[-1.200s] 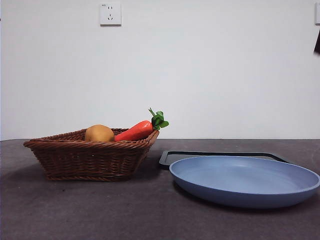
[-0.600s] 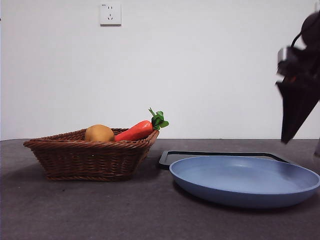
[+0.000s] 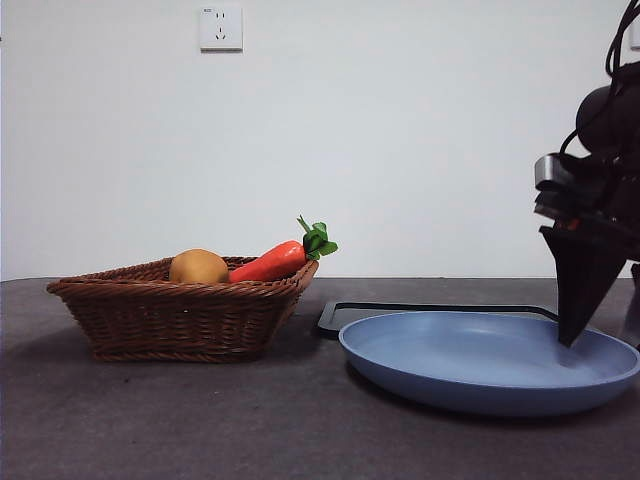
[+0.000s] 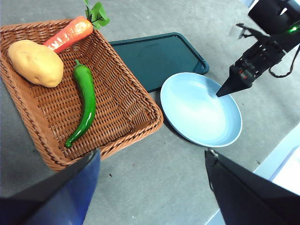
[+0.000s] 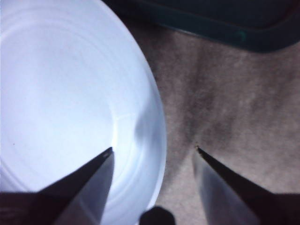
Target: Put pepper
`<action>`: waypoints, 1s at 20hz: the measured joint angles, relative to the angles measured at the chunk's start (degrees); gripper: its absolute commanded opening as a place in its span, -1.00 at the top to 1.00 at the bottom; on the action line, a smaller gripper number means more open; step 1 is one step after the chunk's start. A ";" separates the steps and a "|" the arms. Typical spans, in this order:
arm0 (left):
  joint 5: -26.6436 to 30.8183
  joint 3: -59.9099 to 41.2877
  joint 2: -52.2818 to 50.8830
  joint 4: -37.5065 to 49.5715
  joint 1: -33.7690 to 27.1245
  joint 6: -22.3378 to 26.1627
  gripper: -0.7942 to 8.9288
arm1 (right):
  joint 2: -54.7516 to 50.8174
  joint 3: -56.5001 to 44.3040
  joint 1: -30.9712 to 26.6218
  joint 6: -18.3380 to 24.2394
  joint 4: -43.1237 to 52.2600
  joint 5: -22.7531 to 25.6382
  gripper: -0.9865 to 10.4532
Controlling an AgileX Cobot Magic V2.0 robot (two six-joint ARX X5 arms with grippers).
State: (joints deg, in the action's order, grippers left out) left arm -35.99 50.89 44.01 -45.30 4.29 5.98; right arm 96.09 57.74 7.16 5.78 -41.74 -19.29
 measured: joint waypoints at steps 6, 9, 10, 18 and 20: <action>0.02 0.00 0.00 0.00 0.00 0.00 0.04 | 1.27 0.02 0.35 -0.02 0.87 0.02 0.83; 0.04 0.00 0.00 0.00 0.00 0.00 0.04 | 1.27 0.28 0.22 -0.90 1.09 -0.66 0.82; 0.46 0.00 0.00 0.00 0.00 0.00 0.04 | 1.27 0.39 0.22 -1.09 1.09 -0.68 0.82; 12.09 2.71 6.69 3.98 7.67 -0.09 0.04 | -10.62 0.39 0.24 -2.43 -5.75 0.02 0.82; 15.58 5.29 11.74 6.43 11.34 -0.44 0.04 | -16.37 0.39 0.24 -2.80 -7.63 0.09 0.82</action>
State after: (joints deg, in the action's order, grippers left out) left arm -20.40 56.18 55.75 -38.87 15.64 5.54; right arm 79.72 58.13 7.40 2.98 -49.36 -19.20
